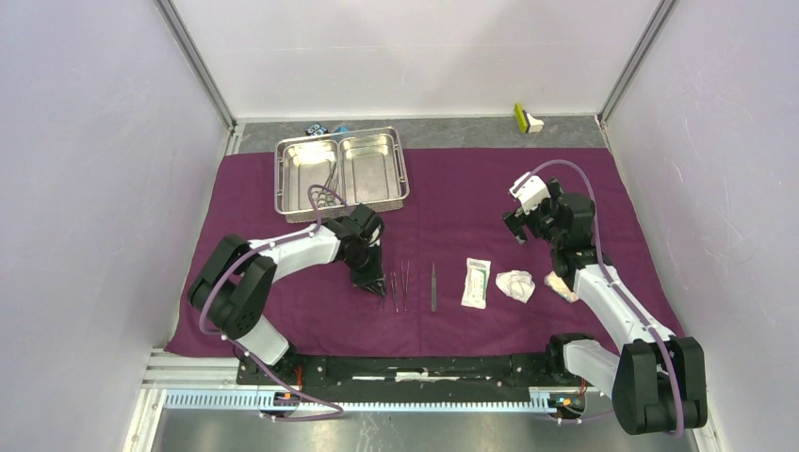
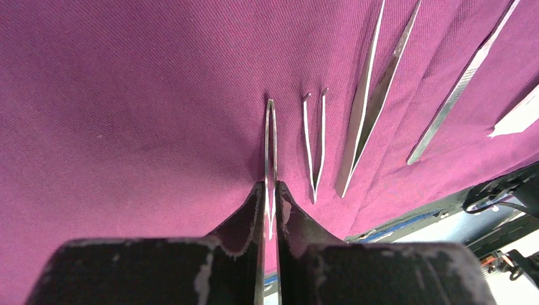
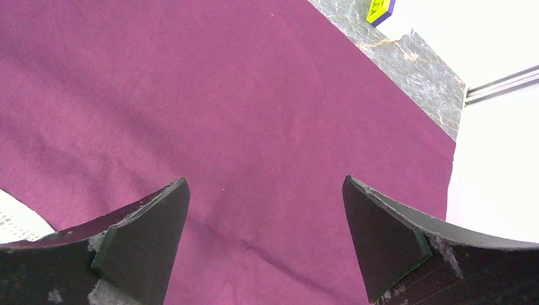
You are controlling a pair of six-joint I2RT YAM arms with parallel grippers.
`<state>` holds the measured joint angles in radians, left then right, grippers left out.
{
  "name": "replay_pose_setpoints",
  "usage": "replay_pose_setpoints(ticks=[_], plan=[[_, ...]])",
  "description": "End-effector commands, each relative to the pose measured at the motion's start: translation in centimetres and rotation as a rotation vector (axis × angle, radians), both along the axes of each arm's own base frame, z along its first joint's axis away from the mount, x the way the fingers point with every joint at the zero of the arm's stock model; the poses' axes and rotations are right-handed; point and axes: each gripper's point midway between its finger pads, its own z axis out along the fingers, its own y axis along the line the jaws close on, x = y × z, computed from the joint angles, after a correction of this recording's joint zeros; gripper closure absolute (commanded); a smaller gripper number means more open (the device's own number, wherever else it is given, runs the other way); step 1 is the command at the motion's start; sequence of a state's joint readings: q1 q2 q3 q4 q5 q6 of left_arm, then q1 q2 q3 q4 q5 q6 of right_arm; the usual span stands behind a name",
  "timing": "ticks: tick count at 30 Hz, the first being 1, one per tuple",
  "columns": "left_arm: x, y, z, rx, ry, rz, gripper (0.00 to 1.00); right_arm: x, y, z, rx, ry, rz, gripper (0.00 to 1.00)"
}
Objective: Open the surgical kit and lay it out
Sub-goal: Place the medical item in the surgical kit.
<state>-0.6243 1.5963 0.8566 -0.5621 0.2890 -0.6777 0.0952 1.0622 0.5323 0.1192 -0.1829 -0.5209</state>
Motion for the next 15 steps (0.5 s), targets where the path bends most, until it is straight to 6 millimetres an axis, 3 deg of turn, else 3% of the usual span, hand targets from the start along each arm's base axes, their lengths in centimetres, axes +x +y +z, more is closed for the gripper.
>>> replay_pose_setpoints(ticks=[1,15], plan=[[0.04,-0.45,-0.34,-0.010,0.009,0.038,0.87,0.37,0.05,0.54,0.004,-0.023,0.008,0.02],[-0.07,-0.53,-0.44,-0.013,0.015,0.039,0.82,0.34,0.12,0.47,0.005,-0.021,0.011,0.02]])
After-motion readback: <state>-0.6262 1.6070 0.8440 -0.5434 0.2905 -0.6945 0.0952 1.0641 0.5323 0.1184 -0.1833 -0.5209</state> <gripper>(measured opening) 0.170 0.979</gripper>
